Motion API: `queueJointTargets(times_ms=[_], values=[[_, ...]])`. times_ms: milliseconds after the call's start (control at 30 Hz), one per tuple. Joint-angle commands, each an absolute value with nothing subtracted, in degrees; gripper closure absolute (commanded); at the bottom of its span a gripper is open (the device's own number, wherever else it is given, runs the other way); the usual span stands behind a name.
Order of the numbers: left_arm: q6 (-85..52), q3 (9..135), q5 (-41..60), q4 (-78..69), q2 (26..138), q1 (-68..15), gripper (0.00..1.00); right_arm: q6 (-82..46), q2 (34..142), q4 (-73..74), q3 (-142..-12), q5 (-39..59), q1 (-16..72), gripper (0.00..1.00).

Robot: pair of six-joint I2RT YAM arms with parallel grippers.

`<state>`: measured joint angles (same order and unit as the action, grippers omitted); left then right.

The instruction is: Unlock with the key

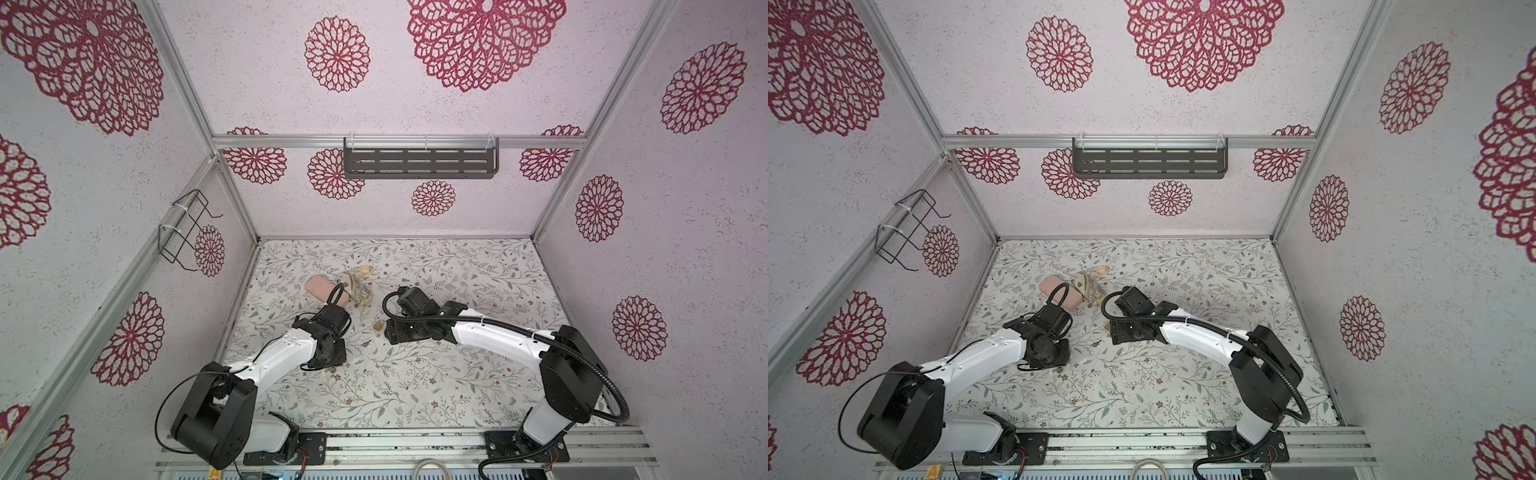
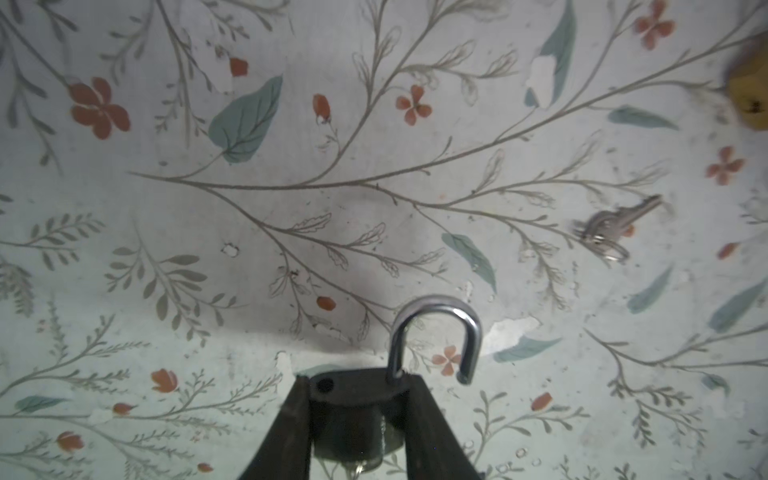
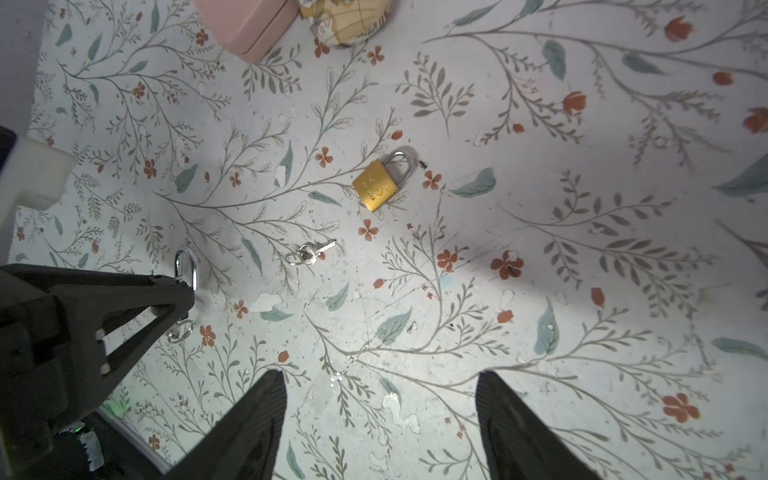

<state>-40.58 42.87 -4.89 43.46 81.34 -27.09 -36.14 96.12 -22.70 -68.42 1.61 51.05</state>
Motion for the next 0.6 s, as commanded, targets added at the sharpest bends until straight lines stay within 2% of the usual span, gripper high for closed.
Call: queueJointTargets(times_ms=[0,133,233,333,500,567], values=[[-41.7,44.9,-5.3,44.4,85.0,-26.9,1.00,-37.9,96.8,-21.6,-70.9,-0.6,51.5,0.25],[-41.8,45.1,-5.5,43.6,87.8,-26.8,0.98,-38.4,98.1,-21.5,-71.3,-1.0,52.2,0.25],[-41.9,44.7,-4.8,42.9,88.5,-26.8,0.72,-38.9,98.7,-21.5,-71.4,-1.0,52.4,0.25],[-41.7,44.8,-4.8,43.1,87.3,-26.7,0.55,-40.1,99.2,-21.3,-71.7,-0.7,52.6,0.25],[-41.6,45.0,-4.3,44.4,80.4,-24.7,0.45,-45.7,101.4,-22.9,-74.4,0.4,54.0,0.24],[-41.7,44.9,-3.6,44.3,76.0,-23.3,0.44,-48.4,102.8,-23.1,-75.9,0.7,55.1,0.24]])
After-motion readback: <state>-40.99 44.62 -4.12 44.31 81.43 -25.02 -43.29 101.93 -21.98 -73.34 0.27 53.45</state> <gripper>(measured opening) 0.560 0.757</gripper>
